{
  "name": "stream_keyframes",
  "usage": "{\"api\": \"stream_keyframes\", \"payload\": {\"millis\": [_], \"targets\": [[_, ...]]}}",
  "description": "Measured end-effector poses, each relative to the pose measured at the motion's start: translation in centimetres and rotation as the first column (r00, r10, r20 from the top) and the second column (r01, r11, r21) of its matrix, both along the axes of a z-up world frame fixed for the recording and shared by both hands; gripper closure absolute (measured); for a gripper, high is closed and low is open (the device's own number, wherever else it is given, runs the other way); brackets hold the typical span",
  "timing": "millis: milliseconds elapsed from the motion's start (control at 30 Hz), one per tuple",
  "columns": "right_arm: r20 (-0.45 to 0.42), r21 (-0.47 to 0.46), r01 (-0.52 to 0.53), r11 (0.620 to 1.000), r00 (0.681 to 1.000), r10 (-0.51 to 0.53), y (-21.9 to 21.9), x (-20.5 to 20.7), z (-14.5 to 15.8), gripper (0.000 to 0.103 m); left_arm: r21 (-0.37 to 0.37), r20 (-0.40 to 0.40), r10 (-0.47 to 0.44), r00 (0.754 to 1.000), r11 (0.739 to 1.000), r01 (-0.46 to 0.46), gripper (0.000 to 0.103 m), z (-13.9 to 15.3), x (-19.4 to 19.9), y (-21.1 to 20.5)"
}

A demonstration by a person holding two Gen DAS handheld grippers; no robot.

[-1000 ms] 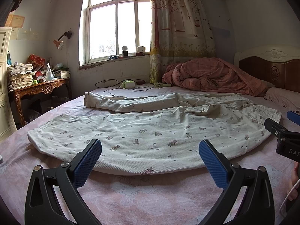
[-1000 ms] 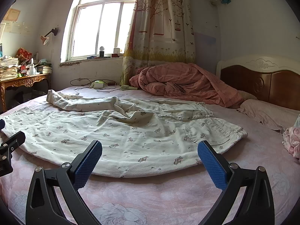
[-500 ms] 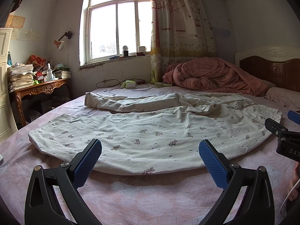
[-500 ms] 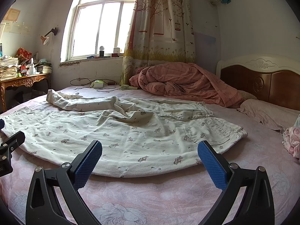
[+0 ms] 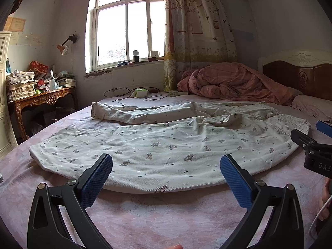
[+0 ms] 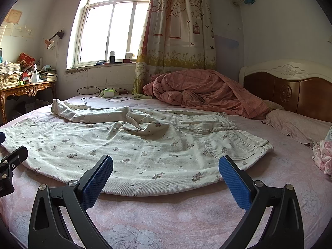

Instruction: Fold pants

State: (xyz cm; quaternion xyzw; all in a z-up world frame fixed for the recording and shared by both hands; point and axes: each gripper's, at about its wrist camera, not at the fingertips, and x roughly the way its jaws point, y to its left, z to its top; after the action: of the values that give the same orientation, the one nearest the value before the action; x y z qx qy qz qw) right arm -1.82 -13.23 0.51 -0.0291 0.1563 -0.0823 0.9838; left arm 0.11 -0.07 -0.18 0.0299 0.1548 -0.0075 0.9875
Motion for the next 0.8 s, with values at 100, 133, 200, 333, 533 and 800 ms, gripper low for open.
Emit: {"api": "stream_keyframes", "payload": {"millis": [100,133,200,333,533,800], "targets": [[0.0,0.0,0.0,1.0,1.0,0.0,-0.03,0.0,0.01,0.0,0.0,-0.001,0.0,1.0,1.0,0.0,0.0,0.02,0.03,-0.01],[0.0,0.0,0.001,1.0,1.0,-0.001,-0.04,0.0,0.01,0.0,0.0,0.0,-0.001,1.0,1.0,0.001,0.0,0.03,0.02,-0.01],[0.0,0.0,0.0,1.0,1.0,0.0,-0.05,0.01,0.01,0.0,0.0,0.0,0.0,1.0,1.0,0.0,0.0,0.02,0.02,-0.02],[0.0,0.0,0.0,1.0,1.0,0.0,-0.09,0.01,0.02,0.0,0.0,-0.001,-0.006,1.0,1.0,0.006,0.0,0.03,0.02,-0.11],[-0.001,0.0,0.0,1.0,1.0,0.0,-0.14,0.04,-0.01,0.0,0.007,0.001,-0.025,1.0,1.0,0.025,0.0,0.09,-0.06,-0.54],[-0.001,0.0,0.0,1.0,1.0,0.0,-0.25,0.06,-0.02,0.0,0.001,-0.012,-0.01,1.0,1.0,0.01,0.0,0.02,0.19,-0.37]]}}
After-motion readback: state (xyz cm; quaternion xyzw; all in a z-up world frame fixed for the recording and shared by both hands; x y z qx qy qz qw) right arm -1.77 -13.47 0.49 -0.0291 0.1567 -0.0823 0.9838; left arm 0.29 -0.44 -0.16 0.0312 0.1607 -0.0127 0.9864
